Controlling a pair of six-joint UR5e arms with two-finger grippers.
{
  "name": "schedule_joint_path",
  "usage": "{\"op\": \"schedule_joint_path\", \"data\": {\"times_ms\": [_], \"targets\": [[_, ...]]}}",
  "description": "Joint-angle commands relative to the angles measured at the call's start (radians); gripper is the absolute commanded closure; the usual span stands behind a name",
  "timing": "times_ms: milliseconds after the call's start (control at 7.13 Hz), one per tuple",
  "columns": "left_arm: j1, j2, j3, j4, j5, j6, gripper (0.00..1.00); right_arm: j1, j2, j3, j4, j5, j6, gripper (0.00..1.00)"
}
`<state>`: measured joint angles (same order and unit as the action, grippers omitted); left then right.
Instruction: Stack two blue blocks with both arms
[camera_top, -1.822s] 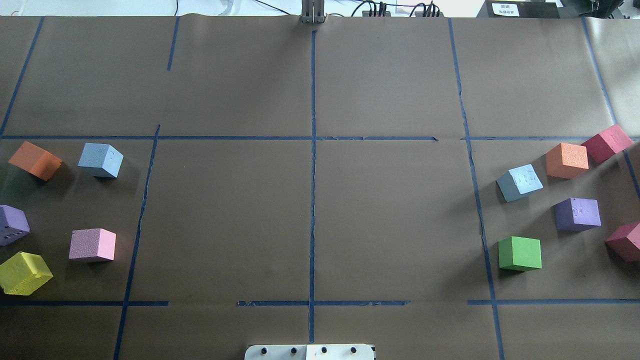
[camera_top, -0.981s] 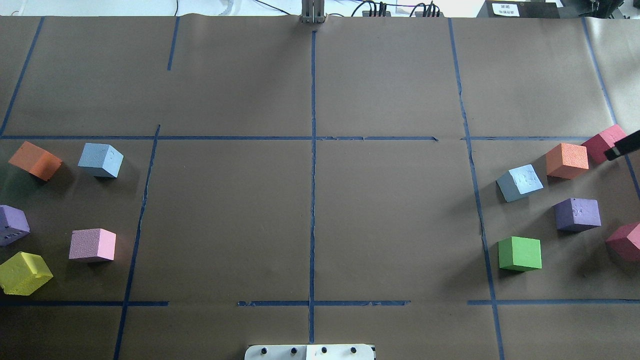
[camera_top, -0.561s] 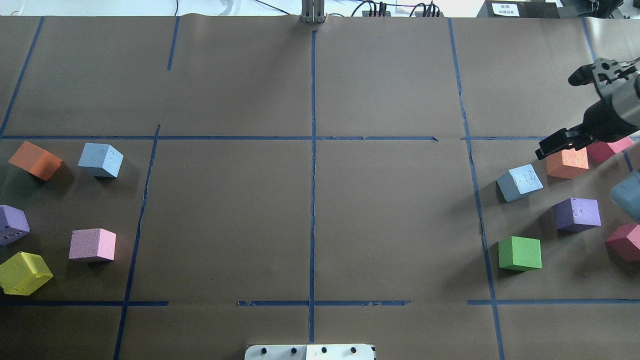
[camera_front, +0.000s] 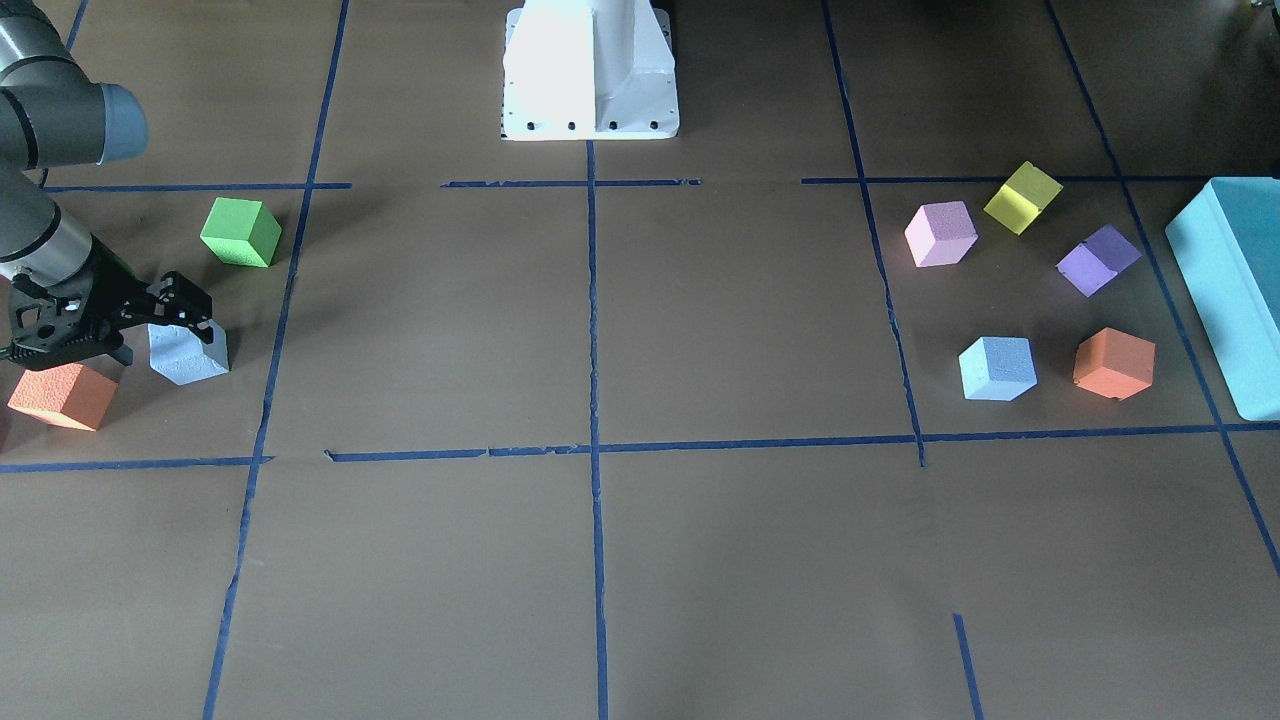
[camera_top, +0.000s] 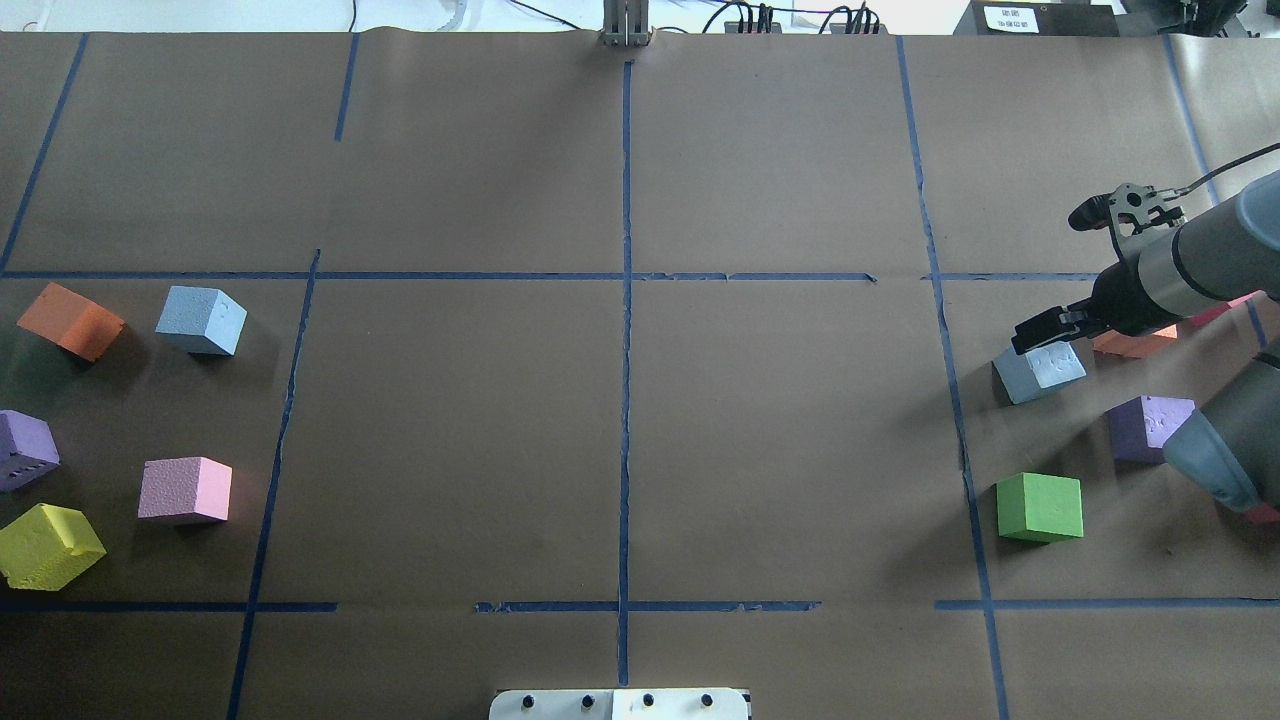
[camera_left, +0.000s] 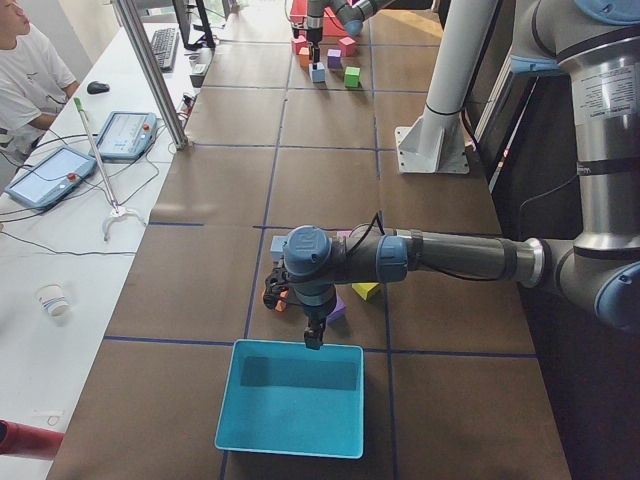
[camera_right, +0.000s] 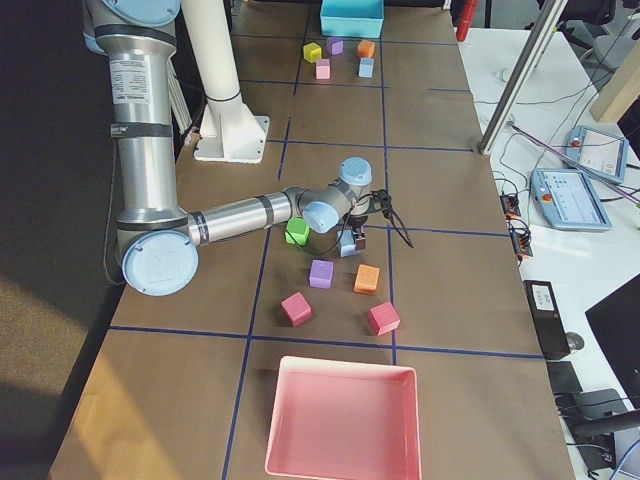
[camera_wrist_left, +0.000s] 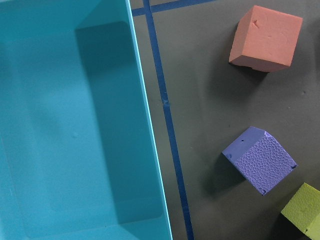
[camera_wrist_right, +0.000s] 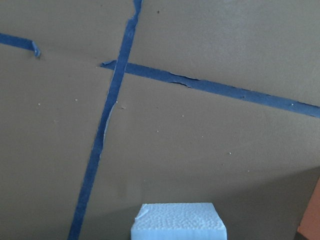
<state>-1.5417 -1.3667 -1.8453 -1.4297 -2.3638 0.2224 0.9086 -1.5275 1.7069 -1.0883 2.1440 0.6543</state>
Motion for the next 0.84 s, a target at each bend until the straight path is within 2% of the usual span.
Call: {"op": "schedule_joint_path", "data": {"times_ms": [0,140,280,561,701], "targets": [[0.000,0.000,0.001,0.000,0.000,0.000,0.00,-0.039,0.000,-0.024,0.005,-0.024,0.001,0.01],[0.000,0.000,0.001,0.000,0.000,0.000,0.00,-0.040,0.000,-0.026,0.005,-0.024,-0.001,0.43],[0.000,0.001,0.001,0.000,0.000,0.000,0.00,-0.046,0.000,-0.036,0.005,-0.024,0.001,0.64],[0.000,0.001,0.001,0.000,0.000,0.000,0.00,-0.047,0.012,-0.017,0.005,-0.016,0.004,0.92],[0.000,0.001,0.001,0.000,0.000,0.000,0.00,-0.051,0.053,0.014,-0.011,-0.009,0.055,0.95]]}}
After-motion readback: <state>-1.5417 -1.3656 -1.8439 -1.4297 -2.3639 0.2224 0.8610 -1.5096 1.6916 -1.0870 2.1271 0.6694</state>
